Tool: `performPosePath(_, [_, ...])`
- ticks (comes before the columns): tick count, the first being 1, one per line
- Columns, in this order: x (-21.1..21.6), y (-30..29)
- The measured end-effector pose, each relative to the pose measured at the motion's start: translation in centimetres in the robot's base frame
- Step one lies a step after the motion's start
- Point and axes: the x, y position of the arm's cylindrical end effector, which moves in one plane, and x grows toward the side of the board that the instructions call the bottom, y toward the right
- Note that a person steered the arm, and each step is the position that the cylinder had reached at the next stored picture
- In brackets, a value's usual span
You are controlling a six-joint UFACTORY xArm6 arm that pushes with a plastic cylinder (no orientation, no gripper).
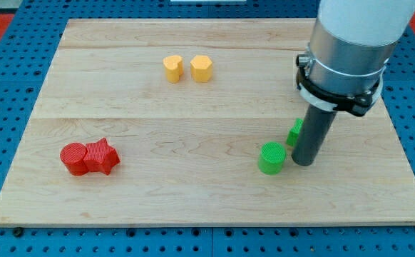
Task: Move the green star above to the green circle
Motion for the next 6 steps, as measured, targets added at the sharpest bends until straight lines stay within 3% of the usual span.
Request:
performPosePath(2, [-1.2, 4.6])
performPosePath(4, [-4.3, -0.4])
performPosePath(6, [-5.0, -10.4])
